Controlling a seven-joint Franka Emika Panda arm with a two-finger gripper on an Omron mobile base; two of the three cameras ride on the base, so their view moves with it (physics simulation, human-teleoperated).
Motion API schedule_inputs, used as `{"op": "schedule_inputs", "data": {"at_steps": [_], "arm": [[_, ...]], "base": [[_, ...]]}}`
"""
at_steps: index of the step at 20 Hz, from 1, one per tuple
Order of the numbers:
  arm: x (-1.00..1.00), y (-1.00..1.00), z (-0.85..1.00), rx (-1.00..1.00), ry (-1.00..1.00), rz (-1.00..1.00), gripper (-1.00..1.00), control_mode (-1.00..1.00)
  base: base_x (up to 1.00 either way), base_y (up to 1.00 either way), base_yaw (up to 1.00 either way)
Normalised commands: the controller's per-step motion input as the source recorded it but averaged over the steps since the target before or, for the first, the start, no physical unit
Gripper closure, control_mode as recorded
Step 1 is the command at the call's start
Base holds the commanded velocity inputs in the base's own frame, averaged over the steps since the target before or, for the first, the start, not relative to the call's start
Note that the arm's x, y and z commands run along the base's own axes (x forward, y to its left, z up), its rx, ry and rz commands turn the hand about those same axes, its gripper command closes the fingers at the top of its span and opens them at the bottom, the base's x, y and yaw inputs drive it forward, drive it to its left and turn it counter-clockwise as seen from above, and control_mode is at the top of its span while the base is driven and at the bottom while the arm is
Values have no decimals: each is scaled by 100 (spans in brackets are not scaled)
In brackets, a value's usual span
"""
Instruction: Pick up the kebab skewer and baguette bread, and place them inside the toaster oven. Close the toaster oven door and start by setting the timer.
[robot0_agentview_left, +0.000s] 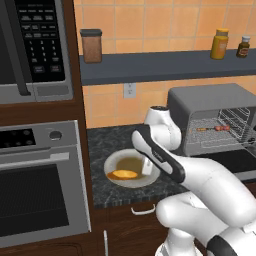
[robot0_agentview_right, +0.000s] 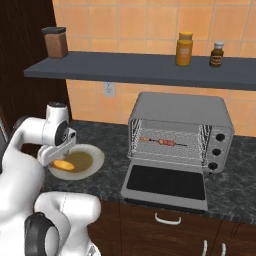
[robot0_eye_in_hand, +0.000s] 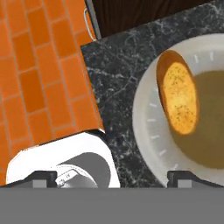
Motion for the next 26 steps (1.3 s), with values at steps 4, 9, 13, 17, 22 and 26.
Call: {"op": "schedule_inputs", "data": {"at_steps": [4,9,13,17,22,26], "arm": [[56,19,-36,0,-2,19,-100,-100],[21,21,-48,0,-2,12,-100,-100],[0,34,-26,-1,-6,0,-100,-100],[7,0,-21,0,-12,-1,-100,-100],[15,0,-21,0,-14,-2,-100,-100],[25,0,-11,0,-11,-8,-100,-100]], "base": [[0,0,0],[0,0,0],[0,0,0],[0,0,0],[0,0,0],[0,0,0]]}}
